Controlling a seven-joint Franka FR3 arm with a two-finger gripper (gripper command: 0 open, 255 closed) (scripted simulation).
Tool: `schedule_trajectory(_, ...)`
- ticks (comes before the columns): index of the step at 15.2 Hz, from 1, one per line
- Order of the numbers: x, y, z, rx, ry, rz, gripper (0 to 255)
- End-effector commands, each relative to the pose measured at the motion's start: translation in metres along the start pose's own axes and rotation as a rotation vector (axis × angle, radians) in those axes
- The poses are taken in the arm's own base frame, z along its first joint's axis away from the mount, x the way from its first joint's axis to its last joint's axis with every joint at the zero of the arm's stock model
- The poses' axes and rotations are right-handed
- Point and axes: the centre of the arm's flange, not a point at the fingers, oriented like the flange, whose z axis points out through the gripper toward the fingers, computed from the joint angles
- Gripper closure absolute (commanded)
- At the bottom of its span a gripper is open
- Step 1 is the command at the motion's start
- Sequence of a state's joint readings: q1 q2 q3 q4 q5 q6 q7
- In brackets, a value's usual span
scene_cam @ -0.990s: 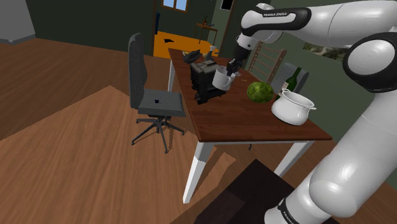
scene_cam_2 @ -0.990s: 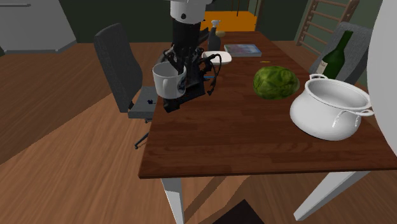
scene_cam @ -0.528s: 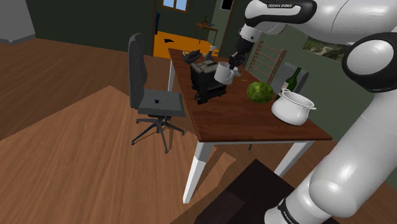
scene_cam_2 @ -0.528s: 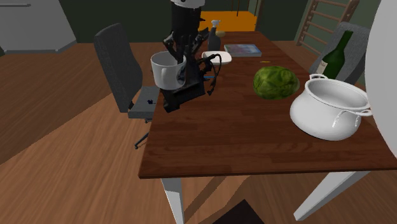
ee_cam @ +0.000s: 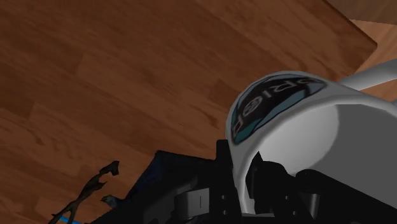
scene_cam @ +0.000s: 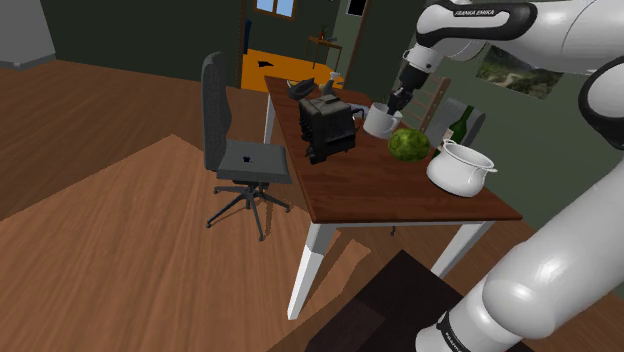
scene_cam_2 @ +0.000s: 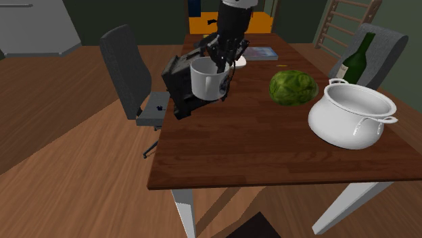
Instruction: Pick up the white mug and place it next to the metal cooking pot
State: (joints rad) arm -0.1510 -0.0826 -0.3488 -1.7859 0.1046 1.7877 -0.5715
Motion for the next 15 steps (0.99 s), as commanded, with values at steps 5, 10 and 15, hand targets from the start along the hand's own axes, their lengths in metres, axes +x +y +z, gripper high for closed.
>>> schedule_trajectory(5,-0.063,0.048,-0.011,0.000,0.000,-0.001,255)
schedule_trajectory(10,-0.116,0.086,-0.021,0.000,0.000,-0.001,255)
schedule_trajectory(15,-0.169,0.124,-0.031,0.000,0.000,-0.001,255)
